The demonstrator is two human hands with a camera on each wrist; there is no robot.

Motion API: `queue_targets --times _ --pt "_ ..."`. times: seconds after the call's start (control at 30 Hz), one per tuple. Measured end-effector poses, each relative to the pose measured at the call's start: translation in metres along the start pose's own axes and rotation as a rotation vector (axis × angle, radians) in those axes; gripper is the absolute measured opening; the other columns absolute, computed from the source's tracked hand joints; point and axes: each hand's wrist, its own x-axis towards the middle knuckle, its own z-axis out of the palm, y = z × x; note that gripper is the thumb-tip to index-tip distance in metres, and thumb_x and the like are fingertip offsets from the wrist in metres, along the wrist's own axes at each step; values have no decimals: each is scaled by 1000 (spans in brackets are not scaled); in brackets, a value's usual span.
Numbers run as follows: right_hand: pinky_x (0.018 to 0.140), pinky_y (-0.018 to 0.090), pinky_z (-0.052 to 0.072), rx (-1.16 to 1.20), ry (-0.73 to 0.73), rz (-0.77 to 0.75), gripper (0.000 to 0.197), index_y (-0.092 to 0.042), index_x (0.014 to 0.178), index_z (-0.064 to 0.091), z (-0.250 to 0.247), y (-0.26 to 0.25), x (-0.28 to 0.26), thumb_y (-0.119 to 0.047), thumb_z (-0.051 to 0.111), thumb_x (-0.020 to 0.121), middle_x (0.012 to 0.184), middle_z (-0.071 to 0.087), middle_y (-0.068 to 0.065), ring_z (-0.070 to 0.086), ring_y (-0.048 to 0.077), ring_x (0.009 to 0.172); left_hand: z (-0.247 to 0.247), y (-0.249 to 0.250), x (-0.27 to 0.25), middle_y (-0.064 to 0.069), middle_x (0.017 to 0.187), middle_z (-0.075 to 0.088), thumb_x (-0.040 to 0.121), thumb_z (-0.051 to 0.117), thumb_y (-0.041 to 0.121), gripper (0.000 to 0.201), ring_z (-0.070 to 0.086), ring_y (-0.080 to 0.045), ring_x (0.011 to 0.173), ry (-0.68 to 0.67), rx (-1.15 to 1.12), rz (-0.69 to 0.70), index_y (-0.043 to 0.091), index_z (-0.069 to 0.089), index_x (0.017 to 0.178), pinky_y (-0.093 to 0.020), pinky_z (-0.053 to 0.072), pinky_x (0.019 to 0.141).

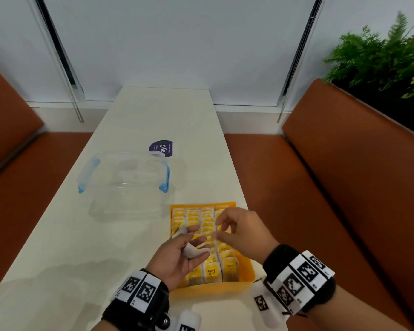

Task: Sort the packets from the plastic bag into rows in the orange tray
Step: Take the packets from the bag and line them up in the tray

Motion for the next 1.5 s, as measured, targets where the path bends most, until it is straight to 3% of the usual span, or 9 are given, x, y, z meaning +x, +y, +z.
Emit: queue_targets --times 0.13,0.4,0.7,0.93,1.03,1.13,1.27,1.4,1.5 --pt "71 21 34 -251 -177 -202 28 -17 97 65 20 -9 -7 -34 71 76 91 54 -5 46 7 89 10 -4 3 -21 90 68 96 38 10 22 65 -33 75 -70 -9 25 8 57 108 -37 57 60" --pt "62 12 33 18 -61 -24 4 -21 83 64 10 6 -6 -18 67 84 79 48 -14 42 -2 63 1 -4 -2 -3 82 65 93 47 12 18 64 -21 79 63 271 33 19 63 99 -34 46 68" --pt "60 17 36 -135 88 -98 13 -21 82 75 4 27 -7 -9 69 82 78 41 -12 44 6 72 -7 -5 -5 -3 68 49 83 43 -11 26 47 -16 55 121 421 50 13 44 75 -31 45 58" --pt "67 5 43 188 33 95 30 -20 82 72 9 38 -17 6 57 83 84 64 -14 60 -7 83 1 -1 -15 3 61 42 68 75 23 27 38 -9 46 24 345 -9 19 49 76 -29 47 56" --pt "66 21 51 312 45 179 36 -30 75 69 9 41 -20 4 58 77 92 69 3 64 12 77 1 2 -13 3 61 41 80 59 47 26 36 -11 48 30 294 -44 23 49 83 -30 44 59" --pt "58 9 44 322 81 225 28 -26 69 66 6 41 -21 0 68 78 83 67 6 56 -4 61 0 1 -11 3 59 43 91 48 41 24 38 -10 44 51 323 -41 19 49 80 -29 44 57" --pt "55 12 37 118 -19 210 30 -21 95 56 5 41 -22 3 63 79 76 49 -3 44 8 63 0 -3 -13 1 74 52 97 39 30 29 45 -10 55 52 476 54 16 61 85 -28 42 60" --pt "68 20 41 -263 -229 185 31 -19 112 60 11 40 -23 -5 51 86 109 64 0 60 20 96 -5 -5 -10 7 118 53 99 32 36 34 48 -12 107 104 775 206 35 65 103 -30 41 86" --pt "93 31 31 -420 -351 163 18 -24 103 59 15 36 -25 -16 53 88 107 64 -3 57 18 100 -7 -5 -6 6 110 49 97 34 41 34 49 -3 84 194 865 296 35 62 116 -20 42 68"
